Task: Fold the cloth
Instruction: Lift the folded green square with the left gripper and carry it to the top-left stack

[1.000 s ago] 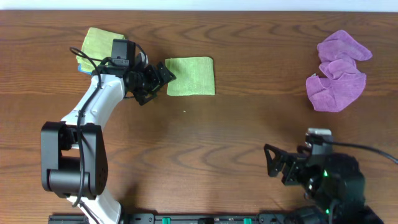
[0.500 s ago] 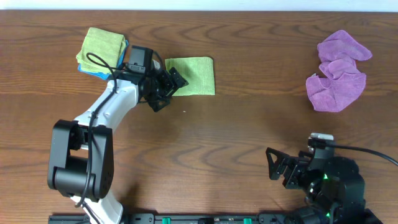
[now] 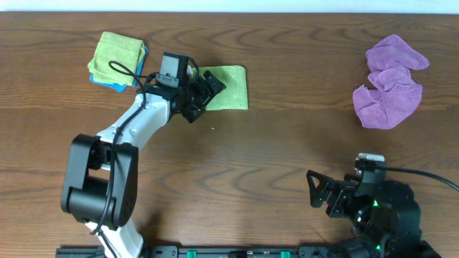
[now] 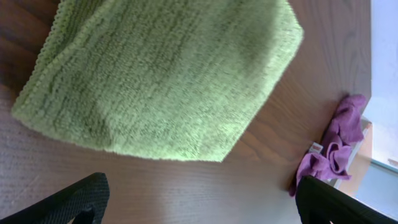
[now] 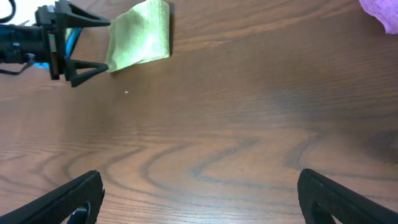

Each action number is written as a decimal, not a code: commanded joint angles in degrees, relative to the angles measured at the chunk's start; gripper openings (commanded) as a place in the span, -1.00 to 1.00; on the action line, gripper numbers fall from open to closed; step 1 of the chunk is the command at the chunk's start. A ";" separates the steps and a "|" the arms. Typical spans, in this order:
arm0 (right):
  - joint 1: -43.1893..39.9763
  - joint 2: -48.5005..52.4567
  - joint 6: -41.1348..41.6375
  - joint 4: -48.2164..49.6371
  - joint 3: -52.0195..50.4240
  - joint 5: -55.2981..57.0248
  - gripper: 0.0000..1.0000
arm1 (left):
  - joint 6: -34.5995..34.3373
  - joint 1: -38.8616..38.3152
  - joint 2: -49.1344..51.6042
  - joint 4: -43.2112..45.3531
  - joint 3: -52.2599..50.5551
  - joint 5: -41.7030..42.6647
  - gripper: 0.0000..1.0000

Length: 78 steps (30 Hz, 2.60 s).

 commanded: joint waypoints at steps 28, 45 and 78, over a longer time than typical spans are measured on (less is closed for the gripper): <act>-0.42 -0.24 0.96 -0.15 -0.42 0.59 0.99 | -5.22 -2.58 15.30 30.95 -0.15 -2.38 -0.88; -0.42 -0.24 0.96 -0.15 -0.42 0.59 0.98 | 20.70 10.88 14.05 -3.37 42.77 -2.75 -0.88; -0.42 -0.24 0.96 -0.15 -0.42 0.59 0.98 | 29.03 30.29 14.36 -19.41 49.68 -5.51 -0.88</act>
